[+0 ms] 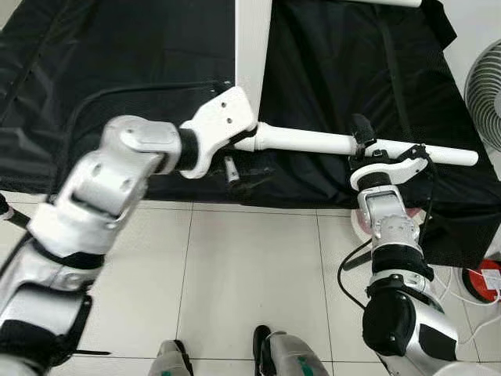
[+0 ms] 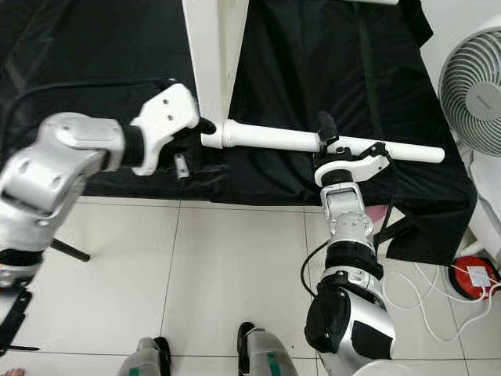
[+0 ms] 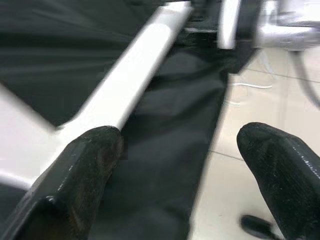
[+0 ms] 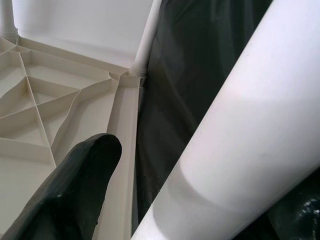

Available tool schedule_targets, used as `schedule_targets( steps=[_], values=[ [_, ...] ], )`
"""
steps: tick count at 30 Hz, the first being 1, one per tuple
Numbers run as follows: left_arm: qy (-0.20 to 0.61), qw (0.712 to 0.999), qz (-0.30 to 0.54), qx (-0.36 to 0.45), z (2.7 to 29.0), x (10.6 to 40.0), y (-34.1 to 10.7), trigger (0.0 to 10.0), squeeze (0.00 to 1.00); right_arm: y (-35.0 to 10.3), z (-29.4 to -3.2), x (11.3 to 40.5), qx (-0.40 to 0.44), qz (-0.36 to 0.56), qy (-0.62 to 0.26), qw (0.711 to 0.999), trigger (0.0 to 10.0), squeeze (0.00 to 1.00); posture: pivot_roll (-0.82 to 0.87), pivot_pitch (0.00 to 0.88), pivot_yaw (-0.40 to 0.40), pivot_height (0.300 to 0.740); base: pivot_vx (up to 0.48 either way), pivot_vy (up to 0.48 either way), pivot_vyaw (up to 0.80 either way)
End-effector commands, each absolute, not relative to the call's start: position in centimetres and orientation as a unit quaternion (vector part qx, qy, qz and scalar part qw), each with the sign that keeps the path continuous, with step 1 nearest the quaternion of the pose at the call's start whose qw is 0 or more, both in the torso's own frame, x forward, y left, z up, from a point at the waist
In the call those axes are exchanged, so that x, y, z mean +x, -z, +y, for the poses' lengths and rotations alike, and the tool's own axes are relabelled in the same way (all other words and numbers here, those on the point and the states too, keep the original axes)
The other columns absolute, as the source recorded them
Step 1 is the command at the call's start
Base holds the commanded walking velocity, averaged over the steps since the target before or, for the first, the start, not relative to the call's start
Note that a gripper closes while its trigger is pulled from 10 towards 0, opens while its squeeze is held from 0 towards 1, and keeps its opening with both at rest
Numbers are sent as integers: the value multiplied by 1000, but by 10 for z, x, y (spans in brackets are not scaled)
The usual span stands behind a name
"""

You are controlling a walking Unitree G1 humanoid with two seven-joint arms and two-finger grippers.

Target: Building children table

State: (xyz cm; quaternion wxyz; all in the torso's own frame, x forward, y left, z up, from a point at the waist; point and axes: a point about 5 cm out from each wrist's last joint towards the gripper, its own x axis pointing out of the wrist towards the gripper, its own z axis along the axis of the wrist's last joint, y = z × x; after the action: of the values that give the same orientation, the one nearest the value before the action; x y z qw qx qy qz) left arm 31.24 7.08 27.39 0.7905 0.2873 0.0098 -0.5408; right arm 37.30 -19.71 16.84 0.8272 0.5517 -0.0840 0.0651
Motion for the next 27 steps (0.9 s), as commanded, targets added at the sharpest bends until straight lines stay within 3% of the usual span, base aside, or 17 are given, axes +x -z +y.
schedule_targets(
  steps=[1,5,14,27],
  values=[
    [552,780,15,294,65,311,-272,10000,0,-100,-160,358,583,86,-42,807,10000,0,44,259,19,740,0,0,0],
    [583,753,19,305,50,309,-264,10000,0,-103,-160,360,584,83,-43,807,10000,0,28,264,24,740,0,0,0],
    [602,725,24,334,27,313,-257,10000,0,-104,-160,361,580,84,-44,809,10000,0,27,277,29,740,0,0,0],
    [578,720,36,383,-8,332,-234,10000,0,-115,-156,358,591,62,-59,802,10000,0,-6,311,60,740,0,0,0]
  ],
)
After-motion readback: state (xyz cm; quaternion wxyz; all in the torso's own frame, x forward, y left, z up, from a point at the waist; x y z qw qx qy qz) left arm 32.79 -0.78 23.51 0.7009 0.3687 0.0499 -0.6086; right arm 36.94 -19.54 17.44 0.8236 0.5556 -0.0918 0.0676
